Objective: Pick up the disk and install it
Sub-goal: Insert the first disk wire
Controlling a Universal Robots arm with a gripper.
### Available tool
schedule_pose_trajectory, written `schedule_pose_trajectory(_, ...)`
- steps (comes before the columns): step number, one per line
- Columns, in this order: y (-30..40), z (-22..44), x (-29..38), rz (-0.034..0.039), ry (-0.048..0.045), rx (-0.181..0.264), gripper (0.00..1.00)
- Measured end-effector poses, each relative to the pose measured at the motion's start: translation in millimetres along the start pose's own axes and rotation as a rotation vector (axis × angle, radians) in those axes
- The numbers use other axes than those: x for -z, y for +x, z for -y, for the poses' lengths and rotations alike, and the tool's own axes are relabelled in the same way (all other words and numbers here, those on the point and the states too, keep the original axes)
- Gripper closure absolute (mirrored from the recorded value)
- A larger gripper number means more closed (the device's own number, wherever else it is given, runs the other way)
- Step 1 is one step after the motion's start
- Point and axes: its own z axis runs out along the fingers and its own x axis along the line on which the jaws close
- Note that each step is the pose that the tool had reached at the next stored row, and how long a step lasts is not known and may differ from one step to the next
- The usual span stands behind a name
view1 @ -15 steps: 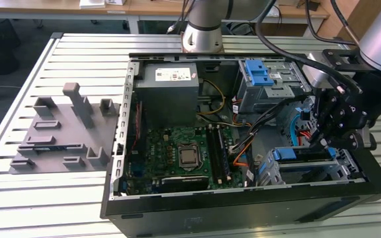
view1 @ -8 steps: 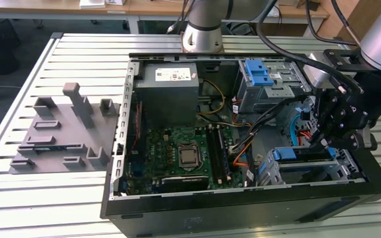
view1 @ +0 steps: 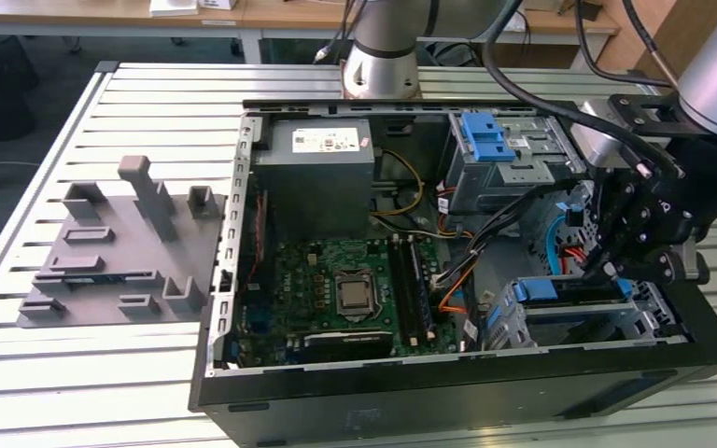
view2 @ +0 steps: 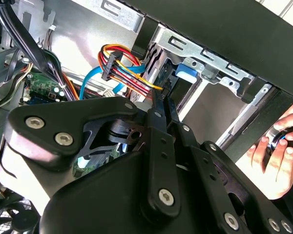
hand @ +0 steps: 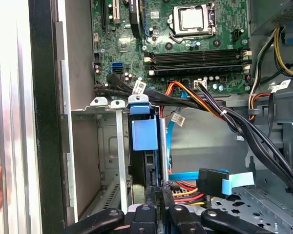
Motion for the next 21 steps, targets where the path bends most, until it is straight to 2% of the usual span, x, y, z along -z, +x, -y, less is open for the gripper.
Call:
schedule_pose_trajectory(15, 0.0, 0.5, -1.0, 0.0004, -0.0001, 0.001, 0.84)
schedule_pose_trajectory(21, 0.0, 0.5, 1.2, 0.0004, -0.0001, 0.003, 0.84)
